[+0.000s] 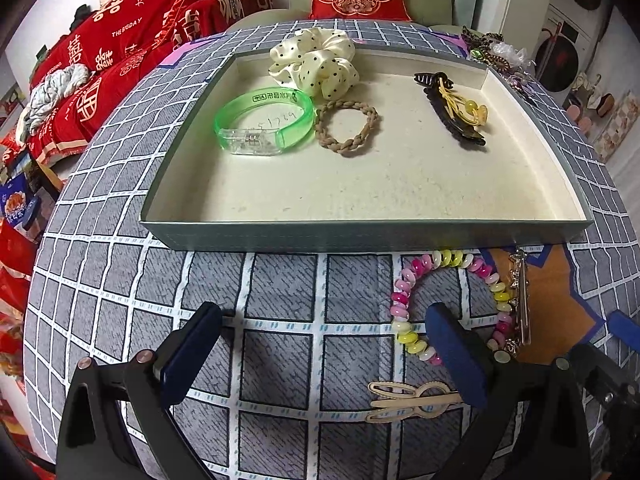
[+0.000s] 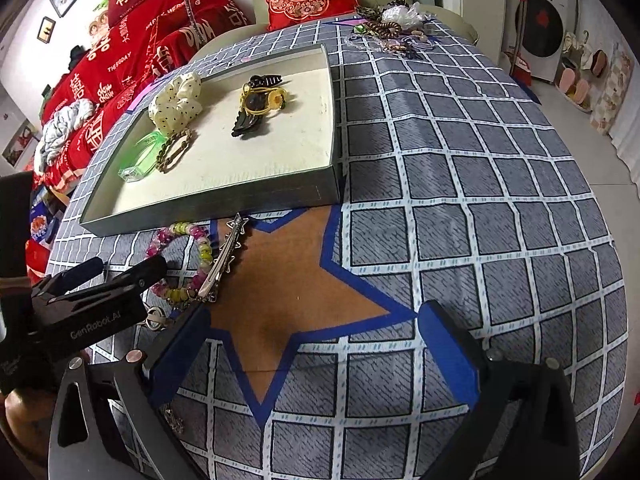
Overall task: Organize jewelry
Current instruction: 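Grasp the pink-yellow beaded bracelet with the left gripper while the right grasps the silver comb clip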
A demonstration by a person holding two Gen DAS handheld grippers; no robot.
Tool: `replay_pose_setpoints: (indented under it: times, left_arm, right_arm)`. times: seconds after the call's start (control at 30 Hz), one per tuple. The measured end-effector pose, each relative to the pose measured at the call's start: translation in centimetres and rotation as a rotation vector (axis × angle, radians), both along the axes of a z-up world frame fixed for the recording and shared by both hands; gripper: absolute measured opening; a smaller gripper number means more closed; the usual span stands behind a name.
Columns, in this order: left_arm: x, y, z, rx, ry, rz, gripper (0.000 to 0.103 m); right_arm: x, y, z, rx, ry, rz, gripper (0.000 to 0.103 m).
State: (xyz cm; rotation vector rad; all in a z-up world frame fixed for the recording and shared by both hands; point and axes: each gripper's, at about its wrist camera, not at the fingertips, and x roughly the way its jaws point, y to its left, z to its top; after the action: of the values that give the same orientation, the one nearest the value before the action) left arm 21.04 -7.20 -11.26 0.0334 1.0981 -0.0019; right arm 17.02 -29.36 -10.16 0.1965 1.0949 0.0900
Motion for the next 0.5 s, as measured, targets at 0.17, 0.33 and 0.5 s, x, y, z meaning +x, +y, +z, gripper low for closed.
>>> replay_pose_setpoints:
  times: [0.17,0.33,0.5]
  left_arm:
    - [-0.4,0.1,0.3,0.041,-0.023,-0.012,0.103]
    - [-0.6,0.7,0.5,0.050,-0.023,-0.007,0.103]
    - [-0.9,1.6,0.6,0.064,-0.033,-0.006,0.094]
  right_arm:
    - [0.2,0.0,0.0,0.001,0.002,-0.003,0.103]
    - [0.6,0.4,-0.1,-0.007,0.004,0.001,0.103]
    - [1.0,1.1,-0.1,-0.012,0.004,0.013,0.103]
